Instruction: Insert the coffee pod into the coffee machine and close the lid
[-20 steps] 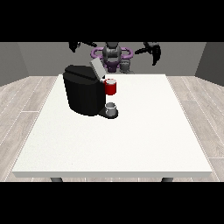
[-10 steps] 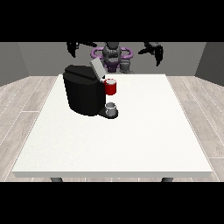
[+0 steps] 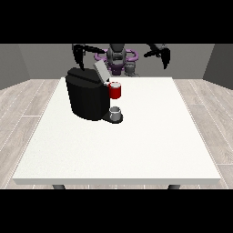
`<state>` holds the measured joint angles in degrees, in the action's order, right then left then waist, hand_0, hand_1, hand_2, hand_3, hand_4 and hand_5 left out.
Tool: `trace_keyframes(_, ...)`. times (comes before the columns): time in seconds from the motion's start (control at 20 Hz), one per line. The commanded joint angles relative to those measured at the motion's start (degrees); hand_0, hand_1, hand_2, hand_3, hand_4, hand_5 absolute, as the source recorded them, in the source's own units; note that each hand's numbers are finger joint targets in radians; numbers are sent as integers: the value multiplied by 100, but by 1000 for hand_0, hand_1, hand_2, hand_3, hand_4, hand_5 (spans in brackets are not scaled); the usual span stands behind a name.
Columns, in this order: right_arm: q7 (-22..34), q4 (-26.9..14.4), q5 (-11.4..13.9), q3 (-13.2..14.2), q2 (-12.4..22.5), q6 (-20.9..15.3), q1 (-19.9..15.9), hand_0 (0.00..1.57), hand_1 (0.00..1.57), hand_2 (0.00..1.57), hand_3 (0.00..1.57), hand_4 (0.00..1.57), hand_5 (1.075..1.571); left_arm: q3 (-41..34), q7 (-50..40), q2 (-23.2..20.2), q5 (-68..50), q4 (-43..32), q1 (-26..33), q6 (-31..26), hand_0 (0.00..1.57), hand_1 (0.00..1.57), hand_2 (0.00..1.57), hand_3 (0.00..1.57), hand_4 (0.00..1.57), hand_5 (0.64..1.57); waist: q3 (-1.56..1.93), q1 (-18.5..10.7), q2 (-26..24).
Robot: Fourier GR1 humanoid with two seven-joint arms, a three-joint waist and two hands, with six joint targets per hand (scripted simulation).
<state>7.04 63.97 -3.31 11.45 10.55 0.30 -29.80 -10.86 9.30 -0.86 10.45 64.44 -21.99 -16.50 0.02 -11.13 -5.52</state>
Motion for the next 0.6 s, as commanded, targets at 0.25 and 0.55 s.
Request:
trace_keyframes(0.25,-225,-264,48,-265,-58,171,-420,0,0,0,0,0,1571,12,-58,-300,-327,962,589,-32,0,0,0,0,356,1571,-1,224,435)
trace_keyframes(0.55,-180,-541,194,-428,-175,89,-769,0,0,0,0,0,1571,218,-310,-160,-262,1443,714,258,0,0,0,0,376,1571,-1,186,552)
